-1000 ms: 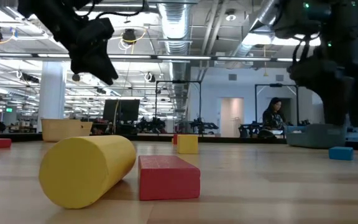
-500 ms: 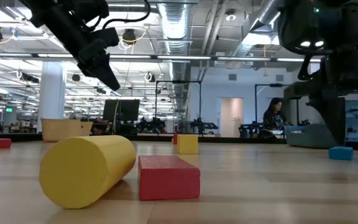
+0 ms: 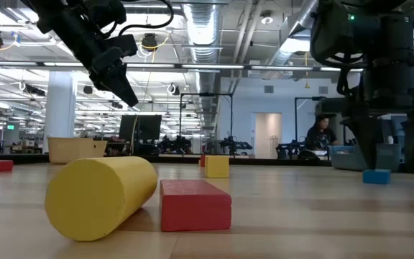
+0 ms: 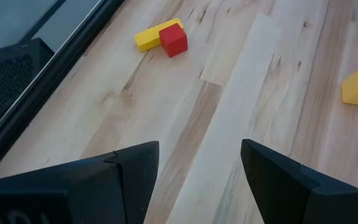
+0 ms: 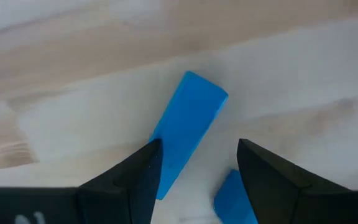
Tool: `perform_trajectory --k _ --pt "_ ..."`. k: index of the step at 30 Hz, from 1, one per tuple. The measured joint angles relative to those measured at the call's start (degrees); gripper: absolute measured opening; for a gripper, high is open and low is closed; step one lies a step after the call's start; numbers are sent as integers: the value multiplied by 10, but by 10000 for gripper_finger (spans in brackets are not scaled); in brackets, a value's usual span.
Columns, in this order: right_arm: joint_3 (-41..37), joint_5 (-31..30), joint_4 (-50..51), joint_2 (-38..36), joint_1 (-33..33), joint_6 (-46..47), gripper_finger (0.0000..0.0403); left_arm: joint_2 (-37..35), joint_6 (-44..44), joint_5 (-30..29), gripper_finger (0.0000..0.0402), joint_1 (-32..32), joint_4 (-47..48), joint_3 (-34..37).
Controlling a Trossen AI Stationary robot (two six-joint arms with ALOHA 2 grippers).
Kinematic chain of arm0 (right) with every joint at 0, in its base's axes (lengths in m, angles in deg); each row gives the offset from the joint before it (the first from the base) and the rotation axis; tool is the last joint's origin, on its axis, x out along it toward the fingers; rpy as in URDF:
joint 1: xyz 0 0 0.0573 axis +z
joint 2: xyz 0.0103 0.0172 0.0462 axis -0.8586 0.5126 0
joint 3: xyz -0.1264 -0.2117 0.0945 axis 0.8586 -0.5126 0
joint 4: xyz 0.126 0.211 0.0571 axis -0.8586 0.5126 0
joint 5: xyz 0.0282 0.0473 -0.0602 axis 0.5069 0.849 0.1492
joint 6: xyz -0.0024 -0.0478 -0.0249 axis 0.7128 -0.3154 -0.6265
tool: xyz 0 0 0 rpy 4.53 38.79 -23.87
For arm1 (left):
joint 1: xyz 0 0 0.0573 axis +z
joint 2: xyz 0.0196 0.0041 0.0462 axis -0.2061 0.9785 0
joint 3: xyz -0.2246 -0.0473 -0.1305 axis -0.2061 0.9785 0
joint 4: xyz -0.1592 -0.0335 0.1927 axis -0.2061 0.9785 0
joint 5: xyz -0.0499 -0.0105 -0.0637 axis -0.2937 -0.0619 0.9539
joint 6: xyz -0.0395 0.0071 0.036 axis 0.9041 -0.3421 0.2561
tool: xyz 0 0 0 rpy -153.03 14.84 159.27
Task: Sort & place blocks by color
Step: Put the top blue block into the blue bin
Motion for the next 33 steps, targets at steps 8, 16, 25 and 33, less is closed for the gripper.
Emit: perform_trajectory --k 8,16,25,33 --pt "0 -21 -13 -52 -6 -133 234 0 15 9 219 0 0 0" --pt "1 -20 -52 -78 -2 -566 234 0 -39 9 219 0 -151 0" --pt "134 10 108 -15 -33 -952 234 22 67 39 219 -30 -360 -1" --pt "151 3 87 46 -57 -1219 234 101 100 12 219 -105 -384 -9"
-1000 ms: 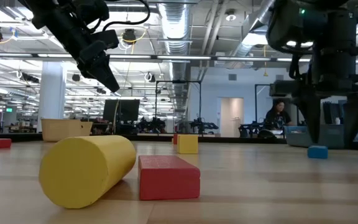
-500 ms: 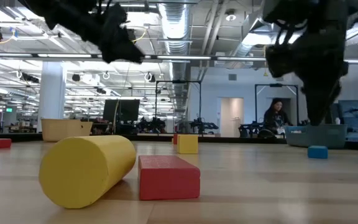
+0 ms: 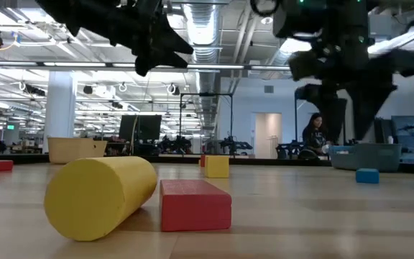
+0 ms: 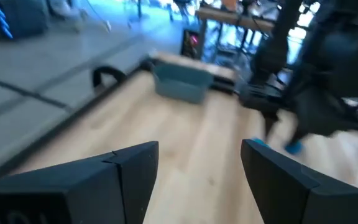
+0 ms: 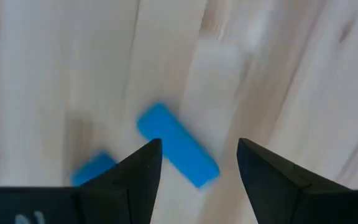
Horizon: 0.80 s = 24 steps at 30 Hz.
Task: Sort & place blocks by color
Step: Put the top blue block into the blue bin
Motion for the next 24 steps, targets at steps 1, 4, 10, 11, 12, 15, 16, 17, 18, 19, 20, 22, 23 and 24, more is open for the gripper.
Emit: perform_trajectory --k 1,4,10,11,12,15,16,17,18,19,20,22,23,24 --pt "0 5 8 7 -2 -27 234 1 17 -3 219 -13 18 -5" --pt "-1 10 23 28 -2 -97 234 2 52 -27 219 -59 70 -21" --pt "-24 13 -45 34 -2 -175 234 2 45 -127 219 -141 128 -52" --pt "-29 13 -58 35 -2 -175 234 2 41 -138 219 -152 141 -58" --pt "-30 13 -66 35 -2 -175 234 2 38 -145 219 -161 155 -65" --pt "-30 15 -85 34 6 -180 234 2 37 -165 219 -187 203 -91" --pt "-30 24 -91 34 11 -191 234 2 41 -170 219 -194 219 -99" --pt "-30 38 -98 34 20 -206 234 2 44 -173 219 -201 236 -104" --pt "-30 51 -104 34 27 -220 234 2 48 -177 219 -207 248 -107" --pt "-30 61 -107 34 35 -231 234 2 50 -184 219 -211 256 -108" --pt "-30 65 -110 34 43 -234 234 2 51 -193 219 -216 260 -108" --pt "-30 63 -121 39 54 -235 234 2 51 -213 219 -223 262 -108" --pt "-29 58 -130 47 58 -235 234 2 46 -219 219 -224 261 -108" --pt "-30 50 -134 54 60 -231 234 2 41 -224 219 -225 259 -108"
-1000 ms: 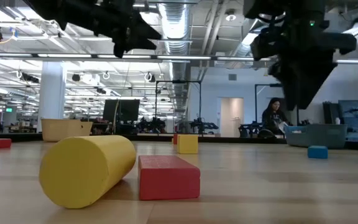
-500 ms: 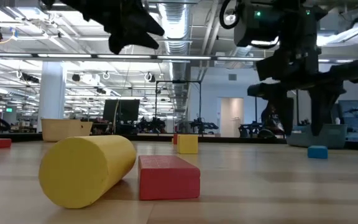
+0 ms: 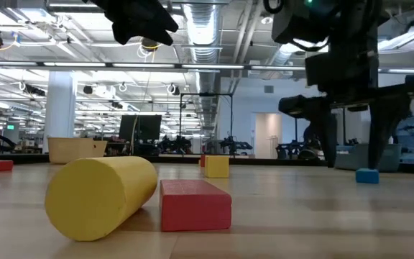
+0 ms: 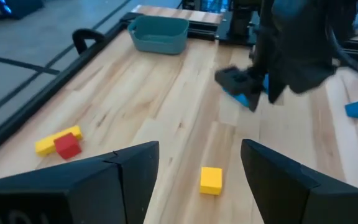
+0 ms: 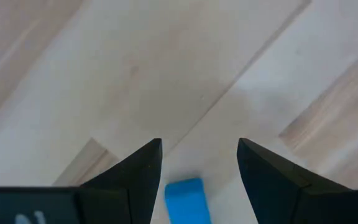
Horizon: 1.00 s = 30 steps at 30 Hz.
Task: Sort & place blocks by color
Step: Put the top blue block into the blue bin
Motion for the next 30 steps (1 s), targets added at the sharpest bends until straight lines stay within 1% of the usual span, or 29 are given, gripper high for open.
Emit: perform_trajectory --k 4,7,10,14,16,21,24,30 --pt "1 -16 -12 15 5 24 234 0 -10 -2 219 0 -16 0" --pt "0 -15 -19 21 14 -7 234 0 -6 0 219 -2 -44 -1" --pt "0 -13 -43 27 21 -41 234 0 3 7 219 -6 -48 -1" --pt "0 -15 -77 32 20 -46 234 0 5 9 219 -13 -41 -1" --pt "3 -17 -62 32 17 -41 234 0 6 9 219 -14 -38 -1" --pt "7 -33 35 18 6 -40 234 0 10 12 219 -16 -22 0" --pt "2 -29 67 6 -8 -40 234 0 1 11 219 -11 -11 0" --pt "-35 -26 51 -4 -39 -48 234 0 -14 9 219 8 -5 0"
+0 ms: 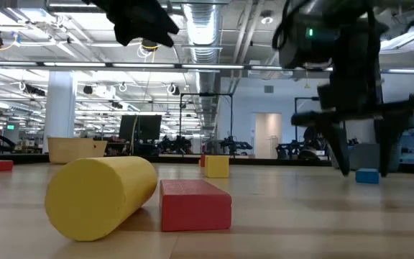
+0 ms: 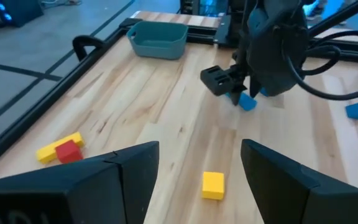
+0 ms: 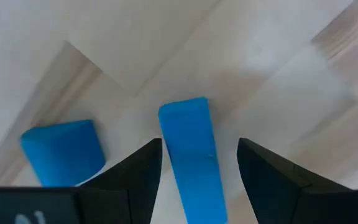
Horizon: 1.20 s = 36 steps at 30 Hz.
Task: Sort & place blocks by color
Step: Put the top blue block into the blue bin
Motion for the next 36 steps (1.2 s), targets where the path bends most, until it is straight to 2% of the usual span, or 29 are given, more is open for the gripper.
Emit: perform_trajectory --k 8,11,15,16,20,24,29,32,36 --pt "-42 -2 -44 -2 -15 22 222 0 1 0 219 18 14 0" --pt "-42 -2 -51 -1 -18 64 178 0 7 0 219 29 19 0" --pt "-43 12 -49 -16 -28 153 86 0 14 0 219 46 18 0" --pt "-42 21 -45 -22 -34 174 74 0 14 0 219 50 17 0" --pt "-39 34 -39 -76 -74 257 74 0 14 5 219 68 15 0" --pt "-38 5 -38 -159 -155 308 74 0 20 40 219 89 3 0" --pt "-37 -70 -16 -251 -317 368 74 0 55 70 219 107 -4 0" --pt "-37 -108 14 -271 -425 402 74 0 64 75 219 109 -4 0" --pt "-62 -120 26 -268 -539 440 74 0 64 76 219 108 -4 0"
